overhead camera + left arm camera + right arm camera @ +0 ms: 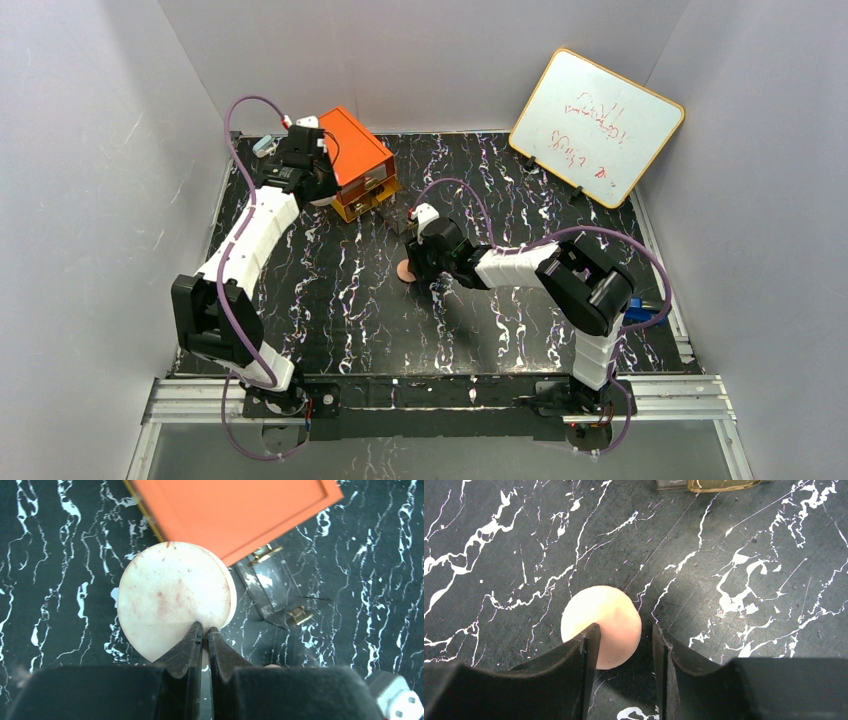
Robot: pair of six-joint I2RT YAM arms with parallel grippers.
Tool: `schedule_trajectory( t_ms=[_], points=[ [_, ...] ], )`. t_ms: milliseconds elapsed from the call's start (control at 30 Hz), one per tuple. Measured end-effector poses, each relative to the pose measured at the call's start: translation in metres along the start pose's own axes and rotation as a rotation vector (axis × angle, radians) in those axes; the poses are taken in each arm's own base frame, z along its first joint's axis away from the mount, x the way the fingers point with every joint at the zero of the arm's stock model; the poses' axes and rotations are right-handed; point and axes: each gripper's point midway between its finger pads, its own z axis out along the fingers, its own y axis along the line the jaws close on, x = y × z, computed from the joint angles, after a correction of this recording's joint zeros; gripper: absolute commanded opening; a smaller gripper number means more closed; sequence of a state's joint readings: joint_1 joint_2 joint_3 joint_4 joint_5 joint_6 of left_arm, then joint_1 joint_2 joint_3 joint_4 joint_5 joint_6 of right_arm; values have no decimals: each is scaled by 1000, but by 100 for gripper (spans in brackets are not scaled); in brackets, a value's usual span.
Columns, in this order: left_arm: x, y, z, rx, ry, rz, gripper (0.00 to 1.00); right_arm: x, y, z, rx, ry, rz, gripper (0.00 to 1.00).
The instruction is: Organize the makeup
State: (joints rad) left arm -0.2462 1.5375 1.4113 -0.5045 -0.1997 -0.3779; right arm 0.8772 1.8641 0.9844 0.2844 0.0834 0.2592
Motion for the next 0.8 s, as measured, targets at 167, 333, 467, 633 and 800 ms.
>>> schedule_trajectory(
  t_ms=[167, 333, 467, 633, 800],
  points=[
    [4, -24, -1, 36, 4, 40, 0, 1, 1, 0, -3, 6, -1, 26],
    [16, -41, 13, 46, 40, 90, 0, 2, 3, 0, -14, 9, -1, 7],
    [32, -52, 28, 45, 81, 142, 0, 2, 4, 0, -15, 12, -2, 1],
    [42, -75, 37, 73, 97, 205, 0, 3, 3, 0, -13, 18, -3, 1],
    [33, -108, 40, 126, 60, 248, 0, 3, 3, 0, -13, 19, -3, 1]
  ],
)
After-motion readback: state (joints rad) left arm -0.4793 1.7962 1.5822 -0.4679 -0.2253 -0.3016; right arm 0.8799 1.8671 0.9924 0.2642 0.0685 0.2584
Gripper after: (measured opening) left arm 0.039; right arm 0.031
